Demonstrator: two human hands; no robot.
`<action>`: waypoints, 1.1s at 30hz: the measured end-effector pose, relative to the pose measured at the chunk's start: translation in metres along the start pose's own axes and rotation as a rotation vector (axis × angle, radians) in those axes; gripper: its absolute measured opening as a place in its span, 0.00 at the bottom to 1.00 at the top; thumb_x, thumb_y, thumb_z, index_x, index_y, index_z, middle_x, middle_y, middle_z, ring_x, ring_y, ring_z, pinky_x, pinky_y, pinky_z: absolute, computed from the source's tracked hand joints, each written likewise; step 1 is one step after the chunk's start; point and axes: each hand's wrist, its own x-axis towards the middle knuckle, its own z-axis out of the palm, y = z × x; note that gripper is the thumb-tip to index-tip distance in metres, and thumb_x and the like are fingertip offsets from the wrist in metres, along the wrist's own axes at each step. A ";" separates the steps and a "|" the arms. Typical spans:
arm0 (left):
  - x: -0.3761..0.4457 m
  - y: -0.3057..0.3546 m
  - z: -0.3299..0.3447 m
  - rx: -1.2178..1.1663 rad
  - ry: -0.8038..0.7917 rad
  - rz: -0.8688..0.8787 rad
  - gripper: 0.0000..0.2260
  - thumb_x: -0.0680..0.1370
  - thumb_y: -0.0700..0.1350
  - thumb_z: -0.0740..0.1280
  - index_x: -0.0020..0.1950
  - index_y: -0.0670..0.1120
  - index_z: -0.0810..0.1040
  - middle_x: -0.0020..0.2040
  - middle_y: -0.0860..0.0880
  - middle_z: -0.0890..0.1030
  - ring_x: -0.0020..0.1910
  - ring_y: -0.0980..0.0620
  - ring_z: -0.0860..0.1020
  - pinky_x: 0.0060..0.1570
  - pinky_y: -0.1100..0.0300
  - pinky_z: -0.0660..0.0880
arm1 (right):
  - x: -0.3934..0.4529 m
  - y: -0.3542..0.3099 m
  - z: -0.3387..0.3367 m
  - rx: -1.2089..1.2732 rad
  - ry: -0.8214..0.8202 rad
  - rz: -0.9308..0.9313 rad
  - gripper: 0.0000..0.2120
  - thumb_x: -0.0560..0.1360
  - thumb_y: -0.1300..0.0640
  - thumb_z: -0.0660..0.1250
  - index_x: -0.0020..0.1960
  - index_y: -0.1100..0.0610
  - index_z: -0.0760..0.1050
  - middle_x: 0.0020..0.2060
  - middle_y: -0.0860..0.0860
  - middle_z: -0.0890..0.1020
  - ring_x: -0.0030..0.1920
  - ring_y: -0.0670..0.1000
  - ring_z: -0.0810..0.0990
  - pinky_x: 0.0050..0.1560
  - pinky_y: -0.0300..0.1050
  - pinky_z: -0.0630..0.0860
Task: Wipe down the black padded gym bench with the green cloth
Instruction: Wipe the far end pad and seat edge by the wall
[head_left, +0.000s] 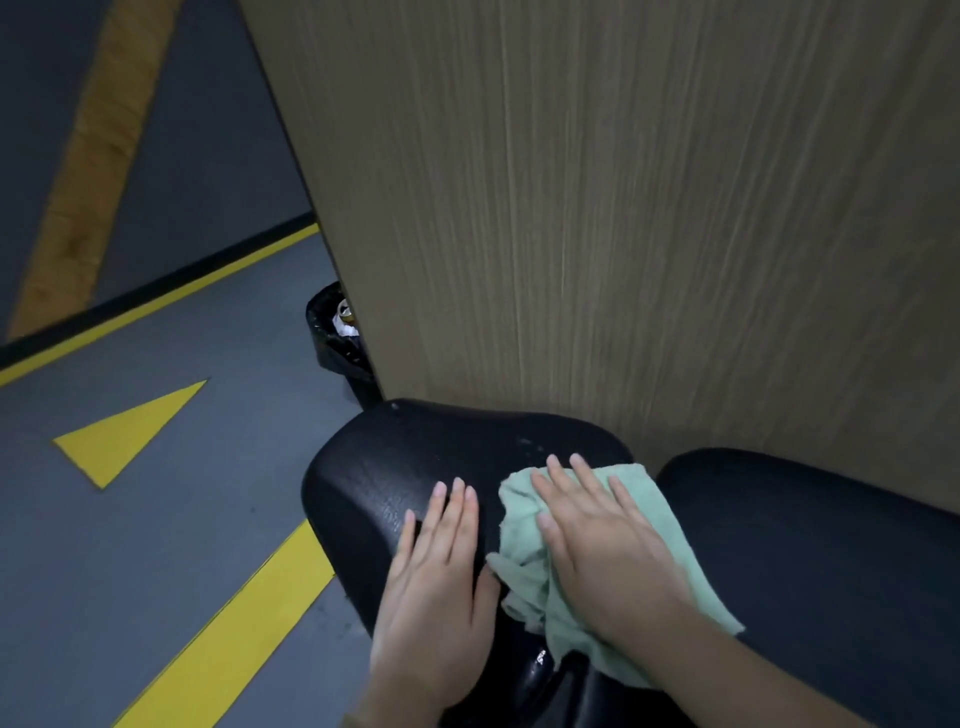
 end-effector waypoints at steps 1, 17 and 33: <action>0.000 0.000 0.000 0.006 0.004 -0.002 0.27 0.77 0.50 0.54 0.76 0.43 0.61 0.76 0.51 0.60 0.76 0.57 0.50 0.71 0.54 0.48 | 0.002 0.002 0.000 -0.018 -0.065 0.027 0.38 0.71 0.41 0.18 0.78 0.47 0.41 0.75 0.41 0.41 0.75 0.42 0.37 0.74 0.43 0.35; 0.043 -0.029 -0.017 0.018 -0.151 -0.072 0.38 0.65 0.68 0.18 0.74 0.61 0.36 0.75 0.60 0.35 0.70 0.63 0.27 0.71 0.58 0.30 | 0.048 0.021 -0.008 -0.041 -0.269 -0.110 0.38 0.68 0.31 0.22 0.76 0.40 0.37 0.74 0.37 0.37 0.71 0.37 0.29 0.74 0.44 0.32; 0.041 -0.033 0.008 0.141 0.036 -0.213 0.28 0.82 0.59 0.42 0.72 0.48 0.70 0.72 0.49 0.70 0.74 0.49 0.58 0.68 0.45 0.50 | 0.090 0.004 -0.001 -0.176 -0.380 0.224 0.27 0.75 0.31 0.33 0.73 0.32 0.32 0.76 0.46 0.33 0.75 0.61 0.32 0.70 0.70 0.36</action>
